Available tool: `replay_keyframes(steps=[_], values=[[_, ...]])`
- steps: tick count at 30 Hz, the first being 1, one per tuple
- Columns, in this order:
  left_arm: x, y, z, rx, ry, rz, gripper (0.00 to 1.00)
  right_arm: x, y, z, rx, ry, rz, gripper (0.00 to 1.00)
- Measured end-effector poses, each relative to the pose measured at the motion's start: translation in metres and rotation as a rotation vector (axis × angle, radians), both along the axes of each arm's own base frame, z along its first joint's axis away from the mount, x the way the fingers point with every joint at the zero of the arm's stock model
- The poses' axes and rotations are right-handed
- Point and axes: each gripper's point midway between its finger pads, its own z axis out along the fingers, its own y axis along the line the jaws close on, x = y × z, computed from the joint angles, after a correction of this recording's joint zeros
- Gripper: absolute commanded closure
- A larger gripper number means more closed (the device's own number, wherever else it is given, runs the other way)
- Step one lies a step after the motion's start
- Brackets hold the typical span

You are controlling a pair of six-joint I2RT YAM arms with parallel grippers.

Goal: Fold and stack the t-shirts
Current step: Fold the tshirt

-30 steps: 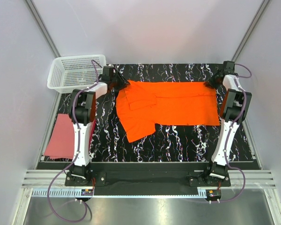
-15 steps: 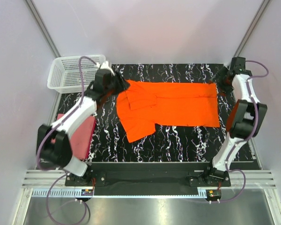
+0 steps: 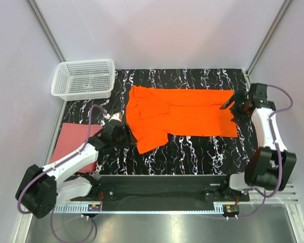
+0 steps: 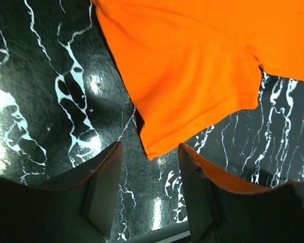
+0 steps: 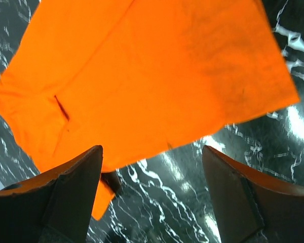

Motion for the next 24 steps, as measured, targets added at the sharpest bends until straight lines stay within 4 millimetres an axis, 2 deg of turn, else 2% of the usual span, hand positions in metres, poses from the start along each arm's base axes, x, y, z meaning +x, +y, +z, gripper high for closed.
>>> replay_keyframes(steps=[3, 6, 9, 14, 18, 24], values=[[-0.006, -0.001, -0.007, -0.026, -0.008, 0.008, 0.45, -0.017, 0.013, 0.002, 0.021, -0.018, 0.023, 0.14], [-0.011, 0.0, -0.022, -0.029, 0.01, 0.011, 0.46, -0.029, 0.019, 0.0, 0.03, -0.031, 0.032, 0.14], [-0.01, -0.003, -0.033, -0.028, 0.021, 0.004, 0.49, -0.037, 0.024, -0.01, 0.046, -0.022, 0.043, 0.14], [-0.001, -0.012, -0.041, -0.042, 0.015, -0.01, 0.54, -0.05, 0.029, -0.026, 0.065, 0.008, 0.05, 0.14], [0.003, -0.019, -0.042, -0.063, 0.007, -0.023, 0.61, -0.054, 0.031, -0.024, 0.066, -0.006, 0.055, 0.14], [0.002, -0.023, -0.048, -0.076, 0.018, -0.04, 0.62, -0.052, 0.03, -0.017, 0.057, -0.036, 0.058, 0.14]])
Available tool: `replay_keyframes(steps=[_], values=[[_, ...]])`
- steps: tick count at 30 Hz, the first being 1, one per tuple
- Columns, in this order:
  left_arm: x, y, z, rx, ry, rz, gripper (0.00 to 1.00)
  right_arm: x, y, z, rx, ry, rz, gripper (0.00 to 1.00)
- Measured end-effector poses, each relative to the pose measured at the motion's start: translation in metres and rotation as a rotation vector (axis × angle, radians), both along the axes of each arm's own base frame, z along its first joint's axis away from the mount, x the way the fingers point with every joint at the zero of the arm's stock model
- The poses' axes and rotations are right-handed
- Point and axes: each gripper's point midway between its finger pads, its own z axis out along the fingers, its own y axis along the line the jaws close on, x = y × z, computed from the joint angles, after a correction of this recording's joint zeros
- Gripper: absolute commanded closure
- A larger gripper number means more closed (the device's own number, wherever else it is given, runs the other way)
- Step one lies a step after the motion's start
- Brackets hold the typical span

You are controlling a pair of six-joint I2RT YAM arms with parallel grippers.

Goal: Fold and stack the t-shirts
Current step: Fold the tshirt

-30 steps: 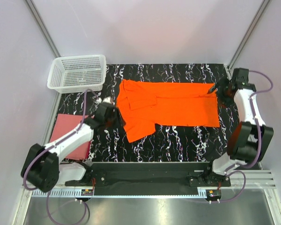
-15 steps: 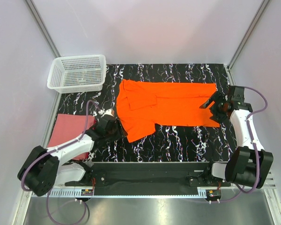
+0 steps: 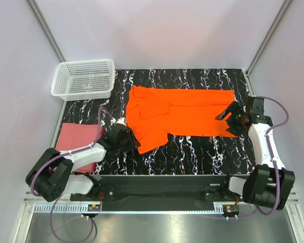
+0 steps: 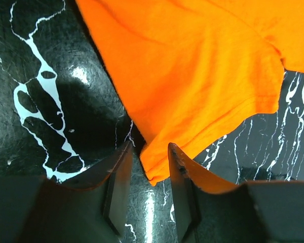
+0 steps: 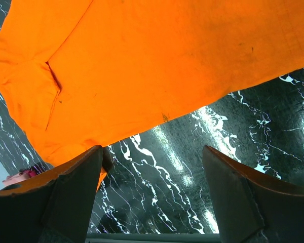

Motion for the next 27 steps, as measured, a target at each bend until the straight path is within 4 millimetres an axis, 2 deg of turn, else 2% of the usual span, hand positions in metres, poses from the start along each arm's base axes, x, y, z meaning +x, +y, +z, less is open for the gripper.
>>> replay_keyframes(steps=[6, 11, 14, 16, 21, 23, 27], values=[[-0.001, -0.001, -0.001, -0.008, -0.004, -0.004, 0.62, -0.001, 0.0, -0.002, 0.0, 0.004, -0.001, 0.14], [0.001, -0.006, -0.004, -0.023, -0.004, -0.017, 0.64, -0.007, -0.001, -0.013, -0.002, 0.033, -0.008, 0.14], [0.003, -0.009, -0.005, -0.033, -0.007, -0.022, 0.74, -0.011, -0.002, -0.02, -0.007, 0.054, -0.019, 0.15], [0.002, -0.009, -0.007, -0.034, -0.004, -0.027, 0.82, -0.014, -0.002, -0.025, -0.009, 0.069, -0.026, 0.2], [-0.004, -0.009, -0.008, -0.042, 0.004, -0.038, 0.92, -0.022, -0.013, -0.042, -0.038, 0.136, -0.09, 0.32], [-0.005, -0.009, -0.004, -0.052, -0.003, -0.042, 0.98, -0.028, -0.021, -0.052, -0.053, 0.172, -0.13, 0.47], [-0.004, -0.012, 0.004, -0.074, -0.024, -0.057, 1.0, -0.046, -0.049, -0.075, -0.082, 0.276, -0.253, 0.52]])
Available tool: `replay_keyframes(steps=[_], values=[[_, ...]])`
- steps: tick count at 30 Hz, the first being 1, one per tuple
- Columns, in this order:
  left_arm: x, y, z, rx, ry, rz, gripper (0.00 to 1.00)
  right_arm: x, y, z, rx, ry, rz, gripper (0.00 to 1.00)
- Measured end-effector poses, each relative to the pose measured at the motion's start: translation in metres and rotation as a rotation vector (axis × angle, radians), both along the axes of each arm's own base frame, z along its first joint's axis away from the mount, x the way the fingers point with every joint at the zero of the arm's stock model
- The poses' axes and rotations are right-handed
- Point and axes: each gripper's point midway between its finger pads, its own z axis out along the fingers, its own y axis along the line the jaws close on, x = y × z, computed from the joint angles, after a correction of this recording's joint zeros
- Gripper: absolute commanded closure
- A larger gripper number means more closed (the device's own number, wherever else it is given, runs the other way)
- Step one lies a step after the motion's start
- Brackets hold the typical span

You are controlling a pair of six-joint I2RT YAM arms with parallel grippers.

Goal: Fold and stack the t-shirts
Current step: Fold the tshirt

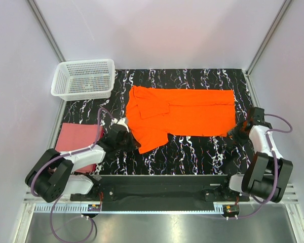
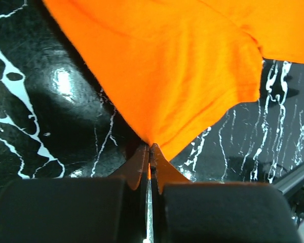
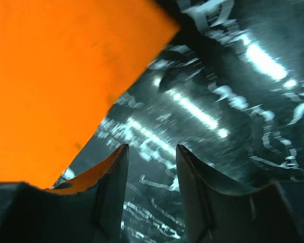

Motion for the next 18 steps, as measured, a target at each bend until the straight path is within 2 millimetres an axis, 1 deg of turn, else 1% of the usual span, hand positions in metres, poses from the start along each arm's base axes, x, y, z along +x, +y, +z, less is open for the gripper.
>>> replay_keyframes(steps=[2, 3, 6, 11, 18], values=[[0.0, -0.001, 0.003, -0.007, -0.006, -0.006, 1.0, -0.004, -0.015, -0.009, -0.002, 0.032, -0.064, 0.52], [0.0, -0.002, 0.004, -0.011, -0.009, -0.009, 1.0, -0.006, -0.022, -0.013, 0.002, 0.045, -0.093, 0.54], [-0.001, -0.004, 0.006, -0.022, -0.014, -0.023, 1.0, -0.005, -0.035, -0.024, 0.014, 0.061, -0.153, 0.55], [-0.003, -0.009, 0.011, -0.046, -0.018, -0.051, 1.0, 0.007, -0.042, -0.037, 0.017, 0.045, -0.176, 0.56], [-0.003, -0.012, 0.023, -0.071, -0.054, -0.074, 1.0, 0.019, -0.047, -0.04, 0.006, -0.005, -0.193, 0.55]])
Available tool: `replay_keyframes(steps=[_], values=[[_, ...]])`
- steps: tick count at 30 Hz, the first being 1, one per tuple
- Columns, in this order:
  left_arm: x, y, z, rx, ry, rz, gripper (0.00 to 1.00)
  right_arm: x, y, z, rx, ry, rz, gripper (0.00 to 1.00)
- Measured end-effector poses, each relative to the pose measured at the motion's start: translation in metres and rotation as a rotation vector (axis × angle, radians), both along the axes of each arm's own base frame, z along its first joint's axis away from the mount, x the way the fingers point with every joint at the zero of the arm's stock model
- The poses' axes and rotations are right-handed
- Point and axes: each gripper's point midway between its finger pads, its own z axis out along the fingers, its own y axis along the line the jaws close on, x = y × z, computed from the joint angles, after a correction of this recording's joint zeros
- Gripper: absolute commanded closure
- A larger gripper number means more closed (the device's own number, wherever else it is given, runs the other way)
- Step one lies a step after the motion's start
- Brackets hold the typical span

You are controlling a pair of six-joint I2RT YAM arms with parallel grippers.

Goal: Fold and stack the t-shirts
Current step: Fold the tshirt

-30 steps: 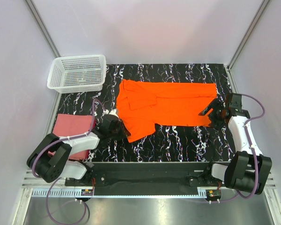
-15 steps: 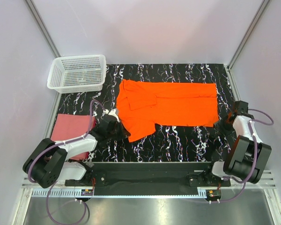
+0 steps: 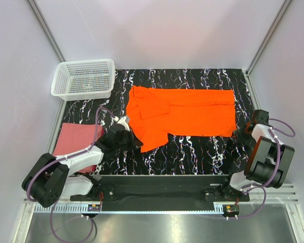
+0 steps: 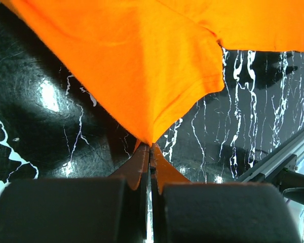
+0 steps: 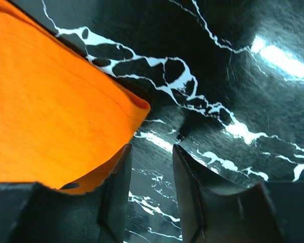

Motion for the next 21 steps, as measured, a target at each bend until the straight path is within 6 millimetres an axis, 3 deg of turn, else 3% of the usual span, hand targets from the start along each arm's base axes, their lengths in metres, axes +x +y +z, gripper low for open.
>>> replay_keyframes(steps=[8, 11, 13, 21], values=[[-0.001, -0.001, 0.001, -0.002, -0.002, -0.006, 1.0, 0.011, -0.004, -0.007, 0.0, -0.022, -0.013, 0.55], [-0.001, -0.001, 0.001, -0.003, -0.002, -0.007, 1.0, 0.019, -0.005, -0.008, 0.011, -0.041, -0.018, 0.69], [-0.001, -0.001, 0.001, -0.003, -0.002, -0.007, 1.0, 0.022, -0.005, -0.008, 0.019, -0.05, -0.025, 0.73], [-0.001, 0.0, 0.011, -0.018, -0.023, -0.007, 1.0, 0.019, -0.003, -0.011, 0.032, -0.04, -0.04, 1.0]])
